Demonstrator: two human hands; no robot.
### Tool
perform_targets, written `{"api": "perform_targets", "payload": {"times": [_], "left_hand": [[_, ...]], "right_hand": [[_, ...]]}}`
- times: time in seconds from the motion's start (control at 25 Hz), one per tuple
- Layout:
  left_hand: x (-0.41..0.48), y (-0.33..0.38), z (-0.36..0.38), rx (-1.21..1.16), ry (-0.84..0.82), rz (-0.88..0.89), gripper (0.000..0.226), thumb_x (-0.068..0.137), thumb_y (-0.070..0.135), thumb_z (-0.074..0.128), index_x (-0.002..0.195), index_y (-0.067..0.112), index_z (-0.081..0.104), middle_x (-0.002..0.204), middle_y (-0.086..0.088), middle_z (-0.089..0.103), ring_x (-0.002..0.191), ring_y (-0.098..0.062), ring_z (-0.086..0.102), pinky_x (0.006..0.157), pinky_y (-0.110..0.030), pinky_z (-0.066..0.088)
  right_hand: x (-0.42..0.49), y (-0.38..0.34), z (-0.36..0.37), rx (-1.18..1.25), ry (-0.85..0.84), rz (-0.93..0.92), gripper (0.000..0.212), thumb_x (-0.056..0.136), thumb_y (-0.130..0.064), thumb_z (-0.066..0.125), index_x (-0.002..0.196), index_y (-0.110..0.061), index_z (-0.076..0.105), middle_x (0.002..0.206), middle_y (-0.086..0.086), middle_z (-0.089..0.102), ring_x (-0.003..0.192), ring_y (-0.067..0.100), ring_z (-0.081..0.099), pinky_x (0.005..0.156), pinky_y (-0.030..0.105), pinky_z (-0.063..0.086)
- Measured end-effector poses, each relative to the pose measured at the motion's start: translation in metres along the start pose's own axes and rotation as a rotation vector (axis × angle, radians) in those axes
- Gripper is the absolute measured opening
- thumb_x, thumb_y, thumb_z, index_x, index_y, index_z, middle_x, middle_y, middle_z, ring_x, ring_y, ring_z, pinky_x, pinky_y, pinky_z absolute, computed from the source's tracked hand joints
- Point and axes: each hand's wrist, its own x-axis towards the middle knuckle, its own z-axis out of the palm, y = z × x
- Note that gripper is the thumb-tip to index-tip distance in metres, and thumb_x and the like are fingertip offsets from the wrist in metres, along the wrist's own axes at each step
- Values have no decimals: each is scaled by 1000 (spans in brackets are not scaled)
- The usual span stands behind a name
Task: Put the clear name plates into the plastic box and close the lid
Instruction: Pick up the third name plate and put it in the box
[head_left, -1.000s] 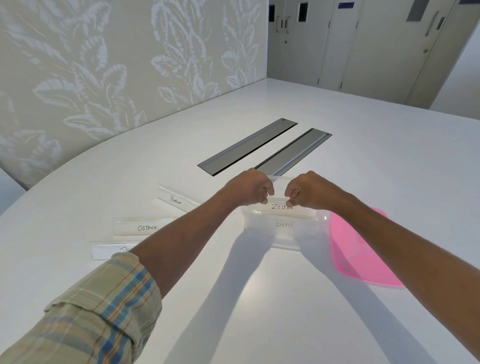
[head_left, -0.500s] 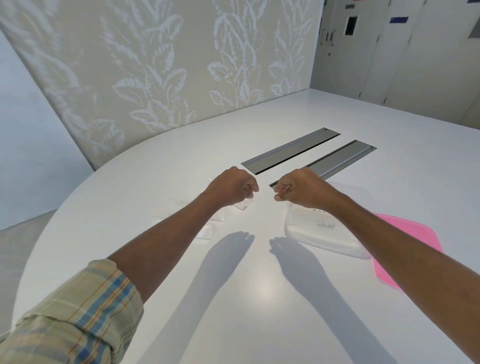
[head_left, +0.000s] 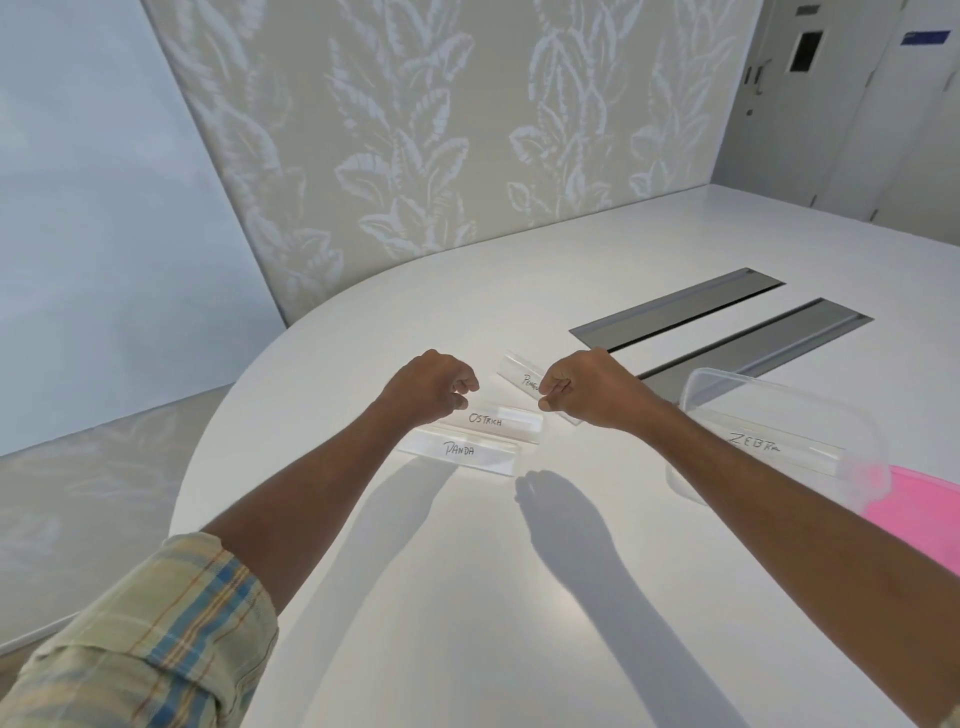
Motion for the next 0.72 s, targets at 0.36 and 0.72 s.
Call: {"api": "perform_targets", "payload": {"times": [0.36,0.72], "left_hand": [[-4,-65,24,199,-138,-51,49,91,22,76,137,32,64,138,4,63,133,-19,53,101,-36,45],[5,-85,55,254,-209,-29,53,92,20,72,140,38,61,143,4,60,135,-18,54,102,-35,44]], "right_hand": [[31,-30,59,-80,-143,9,37,84,-23,86,119,-14,76,115,4,75,105,20,72,94,37,58],[38,-23,117,-250,-214,66,50,79,-33,87,124,-20,69,123,1,69,113,26,66,90,38,54]]}}
